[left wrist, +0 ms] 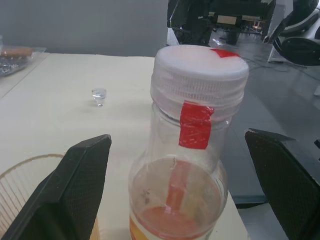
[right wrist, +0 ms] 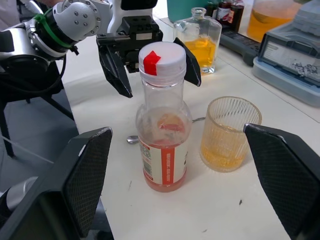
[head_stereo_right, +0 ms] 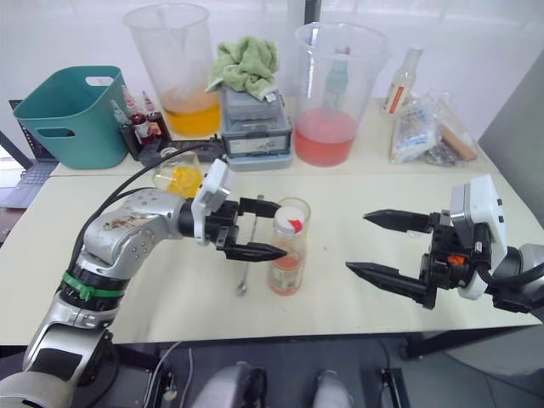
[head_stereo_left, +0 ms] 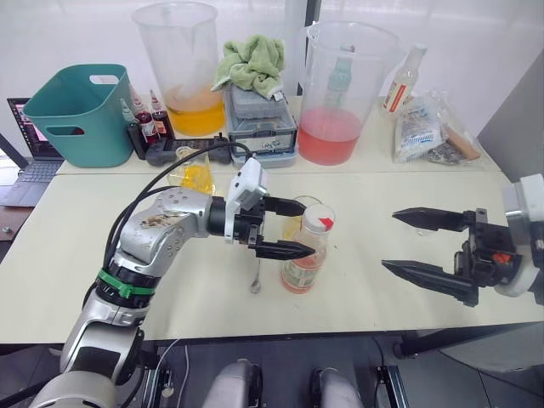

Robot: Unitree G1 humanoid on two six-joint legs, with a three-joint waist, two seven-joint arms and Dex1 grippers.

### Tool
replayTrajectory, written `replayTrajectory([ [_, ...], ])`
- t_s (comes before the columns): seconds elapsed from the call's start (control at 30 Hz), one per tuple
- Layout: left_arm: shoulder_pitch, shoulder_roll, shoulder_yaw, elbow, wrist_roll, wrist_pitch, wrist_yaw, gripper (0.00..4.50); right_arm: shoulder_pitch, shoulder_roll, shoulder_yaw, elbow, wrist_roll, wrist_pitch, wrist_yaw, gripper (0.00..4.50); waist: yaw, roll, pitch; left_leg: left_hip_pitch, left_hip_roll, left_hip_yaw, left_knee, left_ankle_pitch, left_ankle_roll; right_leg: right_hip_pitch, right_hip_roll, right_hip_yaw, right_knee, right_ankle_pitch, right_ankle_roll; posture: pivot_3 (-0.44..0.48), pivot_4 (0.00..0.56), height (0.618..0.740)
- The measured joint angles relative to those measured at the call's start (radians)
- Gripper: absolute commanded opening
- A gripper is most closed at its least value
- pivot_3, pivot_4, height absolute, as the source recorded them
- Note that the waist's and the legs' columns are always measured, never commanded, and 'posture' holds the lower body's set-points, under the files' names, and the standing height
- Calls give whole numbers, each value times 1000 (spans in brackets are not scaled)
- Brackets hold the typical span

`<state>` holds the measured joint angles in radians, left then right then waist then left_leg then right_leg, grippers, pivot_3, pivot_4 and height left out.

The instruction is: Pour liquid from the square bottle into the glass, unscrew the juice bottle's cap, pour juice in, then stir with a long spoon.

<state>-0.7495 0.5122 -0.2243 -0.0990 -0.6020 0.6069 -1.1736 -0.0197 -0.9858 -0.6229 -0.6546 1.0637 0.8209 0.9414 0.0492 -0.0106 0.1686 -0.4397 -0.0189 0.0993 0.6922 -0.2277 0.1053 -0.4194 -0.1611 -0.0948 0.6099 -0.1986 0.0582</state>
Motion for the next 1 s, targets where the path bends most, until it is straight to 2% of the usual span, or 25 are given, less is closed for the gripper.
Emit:
replayTrajectory([
  [0.23,-2,-57,-27,10,67,-39,1,4500,41,5,-18,-35,26,-3,-67,4463,1,0,0,-1,0,0,3,-1,1,0,-1,0,-1,0,0,0,150,740],
  [0.33,-2,-71,-29,10,77,-41,7,3659,41,5,-18,-37,37,-6,-77,4500,1,0,0,-1,0,0,3,-1,2,0,-1,0,0,0,0,0,150,740],
  [0.43,-2,-77,-29,10,86,-37,11,2636,39,5,-15,-37,41,-9,-81,4500,0,0,0,-1,0,0,3,-1,2,0,-1,0,0,0,0,0,150,740],
  [0.57,-2,-78,-20,7,95,-45,24,1421,-11,6,27,-43,62,-22,-105,4500,-2,0,0,-2,0,0,3,-1,2,0,0,0,0,0,0,0,150,740],
  [0.63,0,-80,-21,7,103,-52,25,1280,-50,10,60,-44,74,-29,-123,4500,-2,0,0,-2,0,-1,3,-1,2,0,0,0,0,0,0,0,150,740],
  [1.0,2,-87,-24,0,120,-62,26,1272,-305,112,354,-44,43,-44,-299,4500,-6,0,0,-2,0,0,3,-1,1,0,0,0,0,0,0,0,150,740],
])
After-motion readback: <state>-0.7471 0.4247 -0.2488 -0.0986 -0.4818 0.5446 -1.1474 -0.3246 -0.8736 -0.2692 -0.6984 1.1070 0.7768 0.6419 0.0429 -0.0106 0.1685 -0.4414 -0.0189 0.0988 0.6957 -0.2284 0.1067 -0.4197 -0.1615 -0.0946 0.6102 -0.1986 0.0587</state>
